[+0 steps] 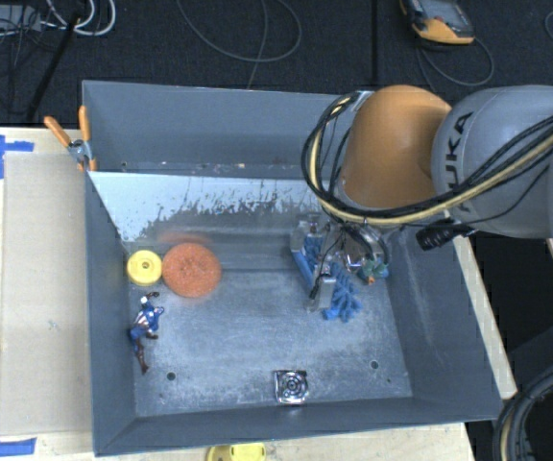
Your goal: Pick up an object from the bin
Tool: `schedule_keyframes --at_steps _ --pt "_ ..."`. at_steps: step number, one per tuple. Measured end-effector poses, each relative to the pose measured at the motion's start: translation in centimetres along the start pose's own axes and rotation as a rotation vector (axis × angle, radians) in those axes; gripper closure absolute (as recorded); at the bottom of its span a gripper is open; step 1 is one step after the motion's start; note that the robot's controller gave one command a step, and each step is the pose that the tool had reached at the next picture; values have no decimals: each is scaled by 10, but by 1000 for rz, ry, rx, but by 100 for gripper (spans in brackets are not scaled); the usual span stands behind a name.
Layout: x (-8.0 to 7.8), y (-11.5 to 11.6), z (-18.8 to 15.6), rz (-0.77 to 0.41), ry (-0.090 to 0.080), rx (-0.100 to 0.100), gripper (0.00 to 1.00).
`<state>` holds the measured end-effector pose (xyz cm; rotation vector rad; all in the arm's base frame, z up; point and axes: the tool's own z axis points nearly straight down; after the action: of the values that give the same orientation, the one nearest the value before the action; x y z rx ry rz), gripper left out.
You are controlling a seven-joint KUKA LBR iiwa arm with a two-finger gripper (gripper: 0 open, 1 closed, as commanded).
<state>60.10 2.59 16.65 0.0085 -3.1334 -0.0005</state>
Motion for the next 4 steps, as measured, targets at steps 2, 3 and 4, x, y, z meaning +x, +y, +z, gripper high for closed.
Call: schedule_keyframes --at_steps 2,3,4 --pt "-11 -51 60 100 -12 -1 0" --pt "-9 -67 55 122 -8 -1 0" --pt "-11 -77 51 258 -11 -2 0"
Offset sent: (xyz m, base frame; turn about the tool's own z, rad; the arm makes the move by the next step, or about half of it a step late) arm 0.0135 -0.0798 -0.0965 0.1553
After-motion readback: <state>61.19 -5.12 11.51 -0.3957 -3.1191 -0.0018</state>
